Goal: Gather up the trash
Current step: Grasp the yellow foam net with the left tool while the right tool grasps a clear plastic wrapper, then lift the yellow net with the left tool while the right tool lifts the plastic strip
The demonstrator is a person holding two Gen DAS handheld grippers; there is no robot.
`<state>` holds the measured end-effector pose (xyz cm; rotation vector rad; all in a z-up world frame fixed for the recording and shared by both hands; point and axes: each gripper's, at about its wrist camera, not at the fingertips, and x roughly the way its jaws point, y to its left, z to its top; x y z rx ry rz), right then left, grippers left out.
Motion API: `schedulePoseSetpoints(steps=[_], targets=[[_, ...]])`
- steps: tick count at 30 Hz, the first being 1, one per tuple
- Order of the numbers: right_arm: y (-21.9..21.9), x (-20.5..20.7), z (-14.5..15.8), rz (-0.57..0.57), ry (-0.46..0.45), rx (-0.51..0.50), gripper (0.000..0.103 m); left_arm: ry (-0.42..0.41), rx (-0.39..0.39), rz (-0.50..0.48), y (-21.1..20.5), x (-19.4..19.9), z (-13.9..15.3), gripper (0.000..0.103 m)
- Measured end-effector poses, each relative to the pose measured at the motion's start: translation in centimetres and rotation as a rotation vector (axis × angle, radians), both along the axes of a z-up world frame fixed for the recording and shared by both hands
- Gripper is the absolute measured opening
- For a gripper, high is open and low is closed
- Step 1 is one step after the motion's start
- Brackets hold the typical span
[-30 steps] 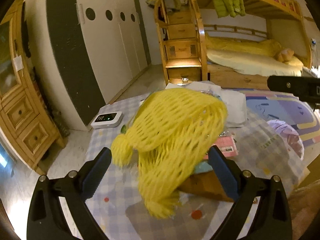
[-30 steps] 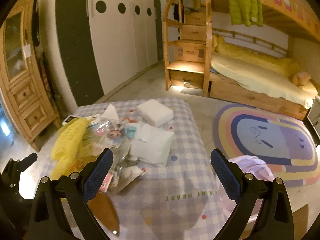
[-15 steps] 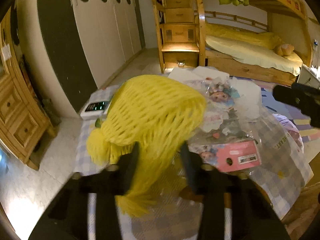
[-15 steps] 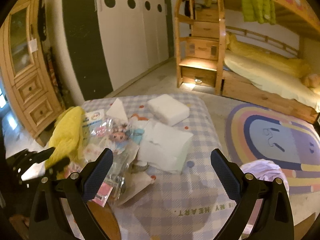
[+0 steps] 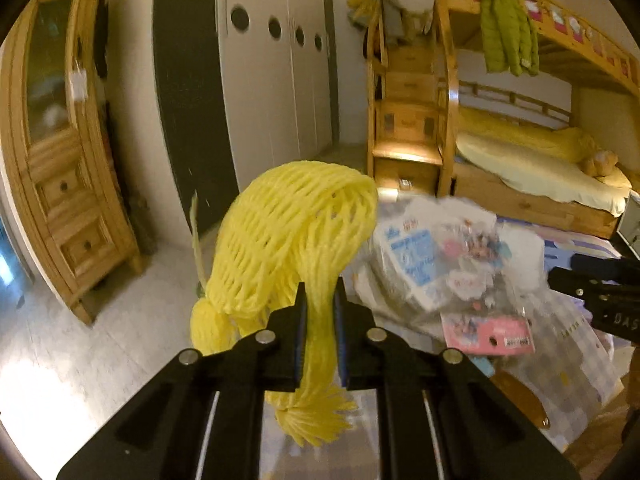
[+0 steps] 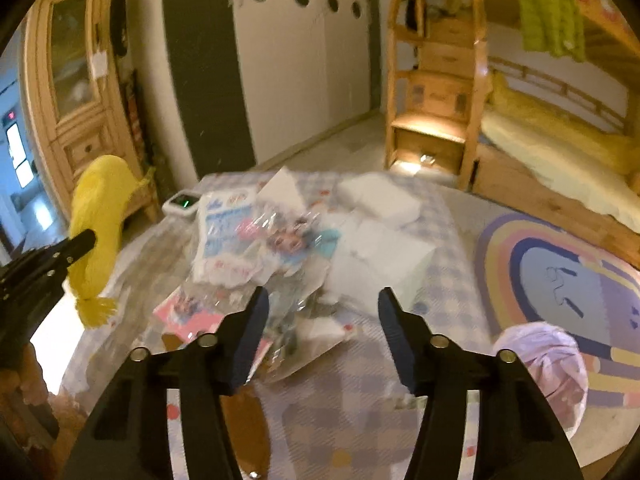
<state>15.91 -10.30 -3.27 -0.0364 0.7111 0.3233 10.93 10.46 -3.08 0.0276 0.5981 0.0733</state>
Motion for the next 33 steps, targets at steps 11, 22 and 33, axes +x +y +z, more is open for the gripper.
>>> schedulePoseSetpoints(steps=[11, 22, 33], targets=[[2.6, 1.5, -1.4, 0.065, 0.104, 0.044, 0.034, 0.054, 0.032, -0.1, -2.4, -0.7, -1.7, 0.01], [1.0, 1.0, -1.9, 0.043, 0.113, 0.041, 0.038, 0.14, 0.132, -0.216, -6.4, 0.1, -4.2, 0.01], [1.0, 0.8, -1.7, 0.078, 0.089, 0.074, 0.037, 0.22, 0.147, -0.195, -6.7, 1.2, -5.7, 0.01]])
